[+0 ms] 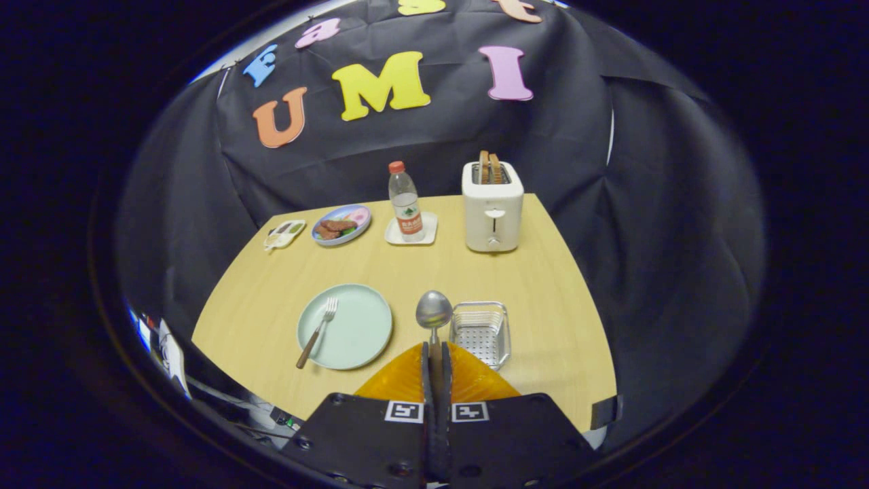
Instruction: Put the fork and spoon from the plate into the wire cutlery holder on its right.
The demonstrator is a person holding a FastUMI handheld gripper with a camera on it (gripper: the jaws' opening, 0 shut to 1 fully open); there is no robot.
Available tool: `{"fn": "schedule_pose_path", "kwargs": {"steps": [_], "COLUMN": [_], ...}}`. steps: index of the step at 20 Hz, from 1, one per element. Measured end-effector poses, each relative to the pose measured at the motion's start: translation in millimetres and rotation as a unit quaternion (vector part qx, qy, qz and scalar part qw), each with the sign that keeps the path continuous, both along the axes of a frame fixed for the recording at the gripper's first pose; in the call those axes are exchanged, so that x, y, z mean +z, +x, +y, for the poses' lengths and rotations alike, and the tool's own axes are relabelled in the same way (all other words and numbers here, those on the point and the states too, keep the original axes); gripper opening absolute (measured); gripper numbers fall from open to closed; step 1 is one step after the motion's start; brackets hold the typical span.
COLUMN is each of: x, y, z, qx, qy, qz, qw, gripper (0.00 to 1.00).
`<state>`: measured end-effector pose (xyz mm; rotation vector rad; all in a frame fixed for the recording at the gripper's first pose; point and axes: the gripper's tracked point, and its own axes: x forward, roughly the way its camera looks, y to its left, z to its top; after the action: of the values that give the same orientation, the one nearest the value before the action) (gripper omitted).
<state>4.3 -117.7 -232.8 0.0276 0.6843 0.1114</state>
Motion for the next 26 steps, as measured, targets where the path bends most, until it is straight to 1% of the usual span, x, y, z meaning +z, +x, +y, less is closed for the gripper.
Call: {"fn": "schedule_pose_path", "kwargs": {"steps": [5, 13, 14, 17, 18, 22, 26], "x": [-13, -40, -42, -43, -39, -23, -19], "y": [-1, 16, 18, 20, 23, 30, 30], "z": [-28, -29, -28, -23, -21, -7, 22], "qx": [-0.031, -0.056, -0.056, -0.058, -0.054, -0.036, -0.013], "qy": [0.0, -0.008, -0.009, -0.014, -0.017, -0.043, -0.047], "qz": [0.023, 0.055, 0.056, 0.053, 0.045, 0.013, 0.001], "qw": [0.999, 0.997, 0.997, 0.997, 0.997, 0.998, 0.999], "gripper": [0.01, 0.01, 0.04, 0.05, 0.09, 0.09, 0.11]}}
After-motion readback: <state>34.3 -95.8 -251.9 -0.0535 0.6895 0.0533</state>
